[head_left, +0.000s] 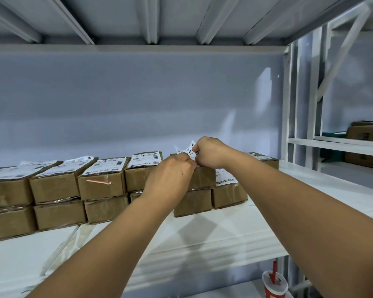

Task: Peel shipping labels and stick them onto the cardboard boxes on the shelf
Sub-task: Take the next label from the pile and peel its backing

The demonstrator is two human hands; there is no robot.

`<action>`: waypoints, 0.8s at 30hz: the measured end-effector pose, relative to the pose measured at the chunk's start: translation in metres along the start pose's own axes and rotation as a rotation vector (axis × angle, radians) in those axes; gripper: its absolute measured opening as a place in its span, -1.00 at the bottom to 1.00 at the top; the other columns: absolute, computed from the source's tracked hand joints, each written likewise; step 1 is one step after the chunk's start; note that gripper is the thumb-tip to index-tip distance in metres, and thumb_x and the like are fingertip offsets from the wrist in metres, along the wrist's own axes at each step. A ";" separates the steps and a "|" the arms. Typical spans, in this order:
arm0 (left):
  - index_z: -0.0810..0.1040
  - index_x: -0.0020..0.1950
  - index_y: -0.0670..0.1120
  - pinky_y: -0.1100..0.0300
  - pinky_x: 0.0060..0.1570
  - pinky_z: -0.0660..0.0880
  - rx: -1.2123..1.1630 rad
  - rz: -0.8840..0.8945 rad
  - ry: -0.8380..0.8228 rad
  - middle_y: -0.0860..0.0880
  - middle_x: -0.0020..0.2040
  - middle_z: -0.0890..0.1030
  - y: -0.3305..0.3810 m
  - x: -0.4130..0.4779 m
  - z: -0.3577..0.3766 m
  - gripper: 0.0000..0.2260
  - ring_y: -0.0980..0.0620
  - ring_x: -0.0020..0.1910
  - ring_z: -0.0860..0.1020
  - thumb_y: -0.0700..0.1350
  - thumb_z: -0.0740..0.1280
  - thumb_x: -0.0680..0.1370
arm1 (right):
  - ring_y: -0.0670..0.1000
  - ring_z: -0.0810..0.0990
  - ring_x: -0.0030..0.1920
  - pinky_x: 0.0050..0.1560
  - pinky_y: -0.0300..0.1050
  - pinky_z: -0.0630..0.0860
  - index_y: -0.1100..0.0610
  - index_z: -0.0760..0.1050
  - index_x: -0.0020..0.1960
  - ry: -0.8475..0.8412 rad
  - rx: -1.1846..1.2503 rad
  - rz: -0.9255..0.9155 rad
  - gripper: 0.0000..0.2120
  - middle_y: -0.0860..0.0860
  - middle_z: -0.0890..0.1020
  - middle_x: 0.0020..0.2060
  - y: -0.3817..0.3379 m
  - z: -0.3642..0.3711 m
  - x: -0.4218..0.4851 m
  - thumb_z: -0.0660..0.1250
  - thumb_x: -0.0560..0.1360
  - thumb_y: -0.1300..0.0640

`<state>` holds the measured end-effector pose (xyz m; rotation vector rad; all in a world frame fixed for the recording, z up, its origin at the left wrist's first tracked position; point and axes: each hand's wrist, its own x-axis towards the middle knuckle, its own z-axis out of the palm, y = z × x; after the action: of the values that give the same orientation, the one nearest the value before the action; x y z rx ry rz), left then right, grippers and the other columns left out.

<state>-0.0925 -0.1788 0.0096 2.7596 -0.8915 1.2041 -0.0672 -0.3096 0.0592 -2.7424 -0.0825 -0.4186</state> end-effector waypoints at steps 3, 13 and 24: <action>0.62 0.03 -0.14 -0.01 -0.30 0.56 0.002 0.040 0.078 -0.08 -0.05 0.58 0.000 -0.007 0.003 -0.69 -0.16 -0.13 0.55 -0.38 0.37 0.34 | 0.15 0.36 0.06 -0.11 -0.14 0.33 0.21 0.45 -0.10 -0.035 -0.085 0.016 -0.90 0.08 0.46 -0.11 -0.003 0.003 0.002 0.16 0.49 0.27; 0.68 -0.01 -0.02 0.05 -0.08 0.23 0.223 -0.044 0.338 0.02 -0.18 0.67 0.003 -0.022 0.012 -0.72 -0.13 -0.14 0.56 -0.18 0.41 0.30 | 0.12 0.17 0.47 0.45 0.01 0.13 -0.15 0.39 0.38 -0.129 0.131 0.000 -0.51 -0.04 0.26 0.47 0.022 0.011 -0.002 0.01 0.53 0.15; 0.65 0.07 0.00 -0.04 0.07 0.24 0.181 -0.147 0.266 -0.07 -0.10 0.65 0.009 -0.030 0.018 -0.57 -0.17 0.00 0.57 -0.18 0.51 0.21 | -0.06 0.17 0.48 0.39 -0.26 0.10 0.13 0.31 0.46 -0.218 0.504 -0.024 -0.59 -0.07 0.22 0.50 0.033 0.007 -0.008 0.08 0.62 0.24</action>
<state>-0.1015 -0.1749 -0.0254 2.6452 -0.5724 1.6456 -0.0687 -0.3378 0.0389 -2.2780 -0.2421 -0.0830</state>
